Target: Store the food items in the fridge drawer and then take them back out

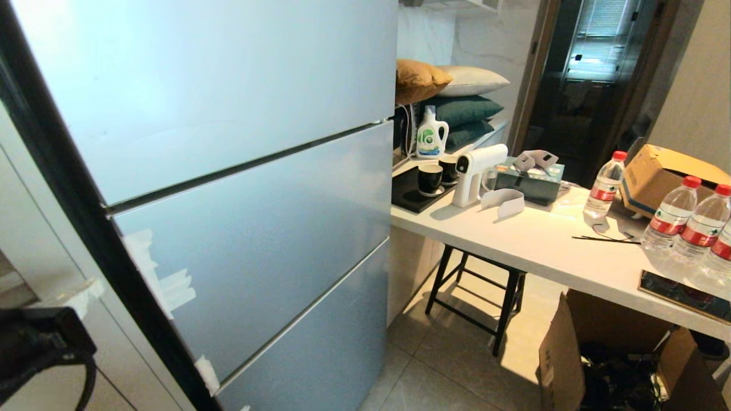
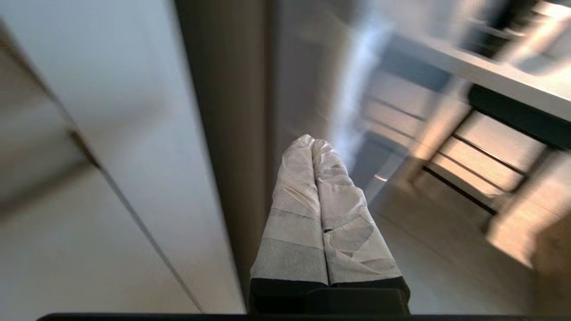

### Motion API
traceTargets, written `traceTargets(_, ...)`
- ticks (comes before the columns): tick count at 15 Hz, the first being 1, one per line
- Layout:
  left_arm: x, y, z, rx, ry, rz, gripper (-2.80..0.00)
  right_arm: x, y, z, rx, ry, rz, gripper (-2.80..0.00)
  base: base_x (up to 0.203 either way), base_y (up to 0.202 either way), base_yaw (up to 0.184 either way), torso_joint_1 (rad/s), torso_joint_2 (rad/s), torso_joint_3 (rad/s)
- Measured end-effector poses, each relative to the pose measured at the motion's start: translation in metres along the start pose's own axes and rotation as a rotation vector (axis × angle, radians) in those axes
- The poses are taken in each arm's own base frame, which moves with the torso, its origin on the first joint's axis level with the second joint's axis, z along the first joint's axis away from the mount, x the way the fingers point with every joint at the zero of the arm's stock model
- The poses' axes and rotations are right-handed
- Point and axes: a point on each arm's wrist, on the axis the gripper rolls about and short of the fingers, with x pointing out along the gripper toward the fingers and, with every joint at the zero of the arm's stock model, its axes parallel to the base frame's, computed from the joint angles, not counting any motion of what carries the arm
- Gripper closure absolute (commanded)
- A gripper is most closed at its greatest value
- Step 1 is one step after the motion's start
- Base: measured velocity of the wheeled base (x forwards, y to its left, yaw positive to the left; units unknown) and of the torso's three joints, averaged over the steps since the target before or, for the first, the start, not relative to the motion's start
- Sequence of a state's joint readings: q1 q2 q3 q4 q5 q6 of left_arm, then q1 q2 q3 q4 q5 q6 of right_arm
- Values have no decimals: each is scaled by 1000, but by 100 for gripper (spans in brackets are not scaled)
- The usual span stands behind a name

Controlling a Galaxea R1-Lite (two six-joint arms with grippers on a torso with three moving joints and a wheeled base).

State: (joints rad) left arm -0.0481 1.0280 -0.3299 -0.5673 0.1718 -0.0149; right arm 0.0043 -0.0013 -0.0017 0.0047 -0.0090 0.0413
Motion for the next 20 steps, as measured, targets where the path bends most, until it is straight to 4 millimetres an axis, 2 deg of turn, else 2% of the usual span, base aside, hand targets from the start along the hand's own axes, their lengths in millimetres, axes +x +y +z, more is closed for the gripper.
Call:
traceTargets(5,23,-2,6,14,36,58,0,0,0,0,0,0,0,0,0,0,0,0,0,0)
traceTargets(15,45,-4,13,12,52,68,0,0,0,0,1,0,0,0,0,0,0,0,0,0)
traceTargets(20,49,-5,13,3,48,58,0,0,0,0,1,0,0,0,0,0,0,0,0,0)
